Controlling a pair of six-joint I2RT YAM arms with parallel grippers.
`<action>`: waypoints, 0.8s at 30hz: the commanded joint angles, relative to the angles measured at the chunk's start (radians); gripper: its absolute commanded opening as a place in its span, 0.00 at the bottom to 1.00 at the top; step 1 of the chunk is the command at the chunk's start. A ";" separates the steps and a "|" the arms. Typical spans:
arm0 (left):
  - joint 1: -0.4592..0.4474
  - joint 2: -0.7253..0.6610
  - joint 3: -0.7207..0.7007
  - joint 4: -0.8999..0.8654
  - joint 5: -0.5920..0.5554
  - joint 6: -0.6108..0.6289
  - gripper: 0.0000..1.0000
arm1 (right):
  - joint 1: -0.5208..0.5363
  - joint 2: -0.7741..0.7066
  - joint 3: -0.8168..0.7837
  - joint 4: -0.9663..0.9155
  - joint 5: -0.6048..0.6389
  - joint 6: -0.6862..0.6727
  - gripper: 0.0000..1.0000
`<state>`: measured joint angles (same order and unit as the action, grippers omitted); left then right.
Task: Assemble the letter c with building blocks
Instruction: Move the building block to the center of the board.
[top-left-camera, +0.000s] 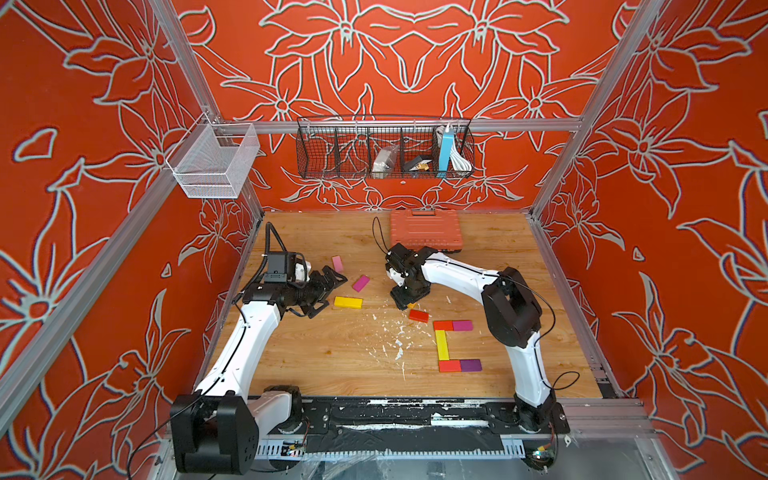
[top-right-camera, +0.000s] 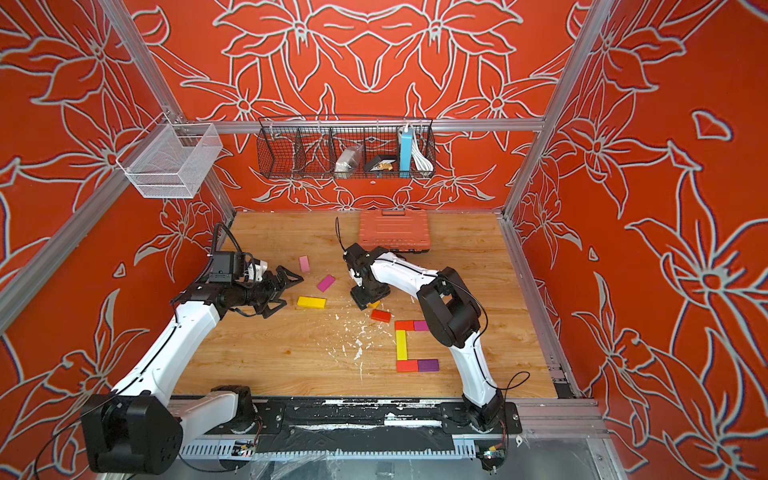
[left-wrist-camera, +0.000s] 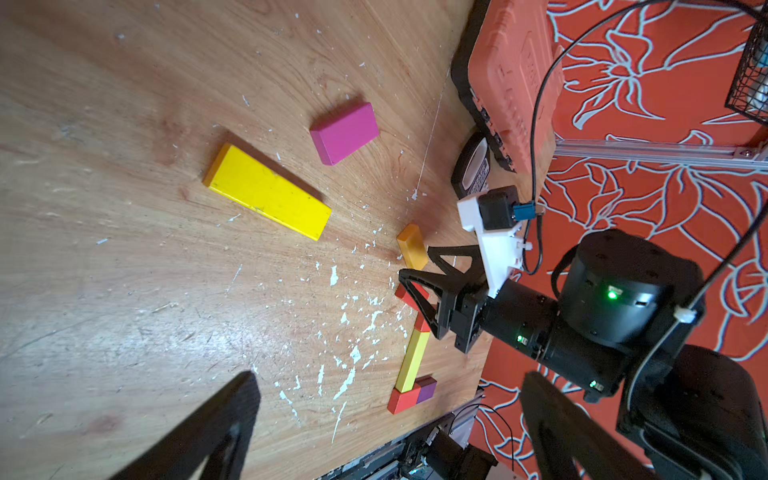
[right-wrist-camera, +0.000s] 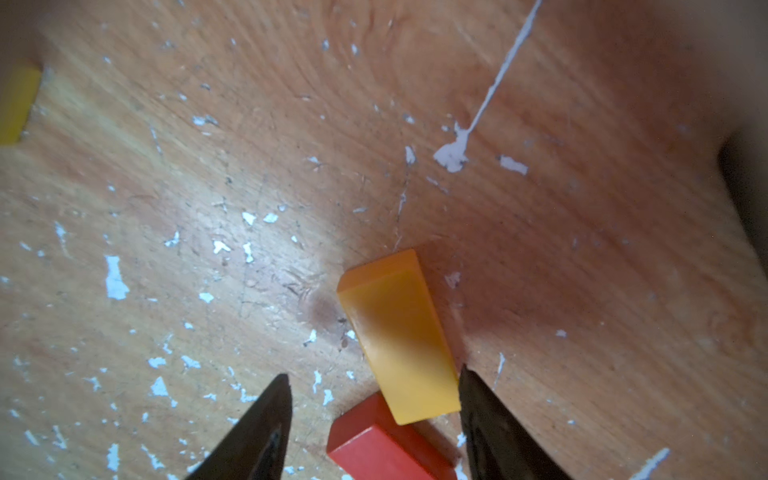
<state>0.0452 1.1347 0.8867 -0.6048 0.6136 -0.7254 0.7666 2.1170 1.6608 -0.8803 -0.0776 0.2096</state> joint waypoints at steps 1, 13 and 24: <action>0.005 0.008 -0.013 0.016 0.018 0.004 0.99 | 0.005 0.032 0.036 -0.032 0.031 -0.025 0.61; 0.005 0.002 -0.028 0.028 0.018 -0.002 0.99 | 0.011 0.079 0.069 -0.040 0.031 -0.053 0.47; 0.004 -0.007 -0.028 0.028 0.015 -0.010 0.99 | 0.053 0.076 0.121 -0.039 0.024 -0.068 0.32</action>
<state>0.0452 1.1355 0.8654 -0.5880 0.6209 -0.7330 0.7940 2.1815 1.7489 -0.8986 -0.0677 0.1528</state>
